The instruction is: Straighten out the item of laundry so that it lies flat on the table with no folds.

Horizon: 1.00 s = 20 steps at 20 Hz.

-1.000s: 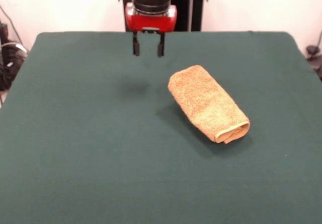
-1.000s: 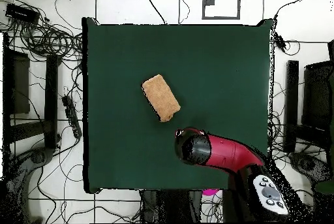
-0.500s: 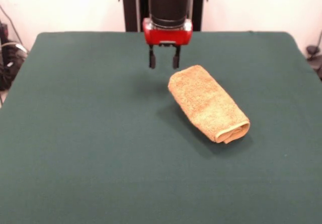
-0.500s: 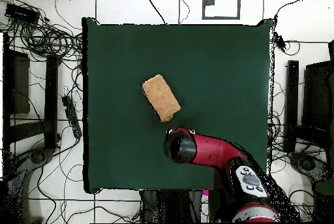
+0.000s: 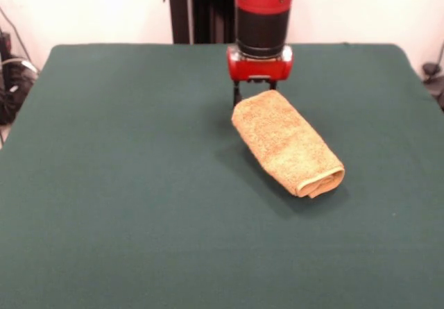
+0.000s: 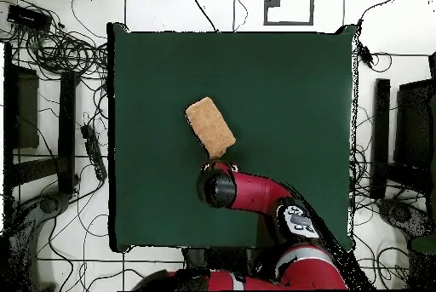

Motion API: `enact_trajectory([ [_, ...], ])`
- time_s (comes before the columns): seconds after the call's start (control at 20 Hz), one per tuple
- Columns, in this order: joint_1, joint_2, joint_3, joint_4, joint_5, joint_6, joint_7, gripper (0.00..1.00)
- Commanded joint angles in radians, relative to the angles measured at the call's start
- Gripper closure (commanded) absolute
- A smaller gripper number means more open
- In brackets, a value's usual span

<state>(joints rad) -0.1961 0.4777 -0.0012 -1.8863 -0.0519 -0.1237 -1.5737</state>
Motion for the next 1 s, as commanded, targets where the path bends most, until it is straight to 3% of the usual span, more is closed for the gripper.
enact_trajectory([
  [0.05, 0.041, -0.013, 0.117, 0.073, 0.115, 0.035, -0.257, 0.0],
  [0.25, 0.026, -0.007, 0.127, 0.055, 0.13, 0.079, -0.264, 0.0],
  [0.4, 0.027, 0.004, 0.121, 0.035, 0.127, 0.248, -0.311, 0.0],
  [0.7, 0.168, 0.003, -0.077, 0.014, 0.199, 0.549, -0.338, 0.0],
  [1.0, 0.17, -0.024, -0.088, -0.049, 0.197, 0.727, -0.342, 0.0],
])
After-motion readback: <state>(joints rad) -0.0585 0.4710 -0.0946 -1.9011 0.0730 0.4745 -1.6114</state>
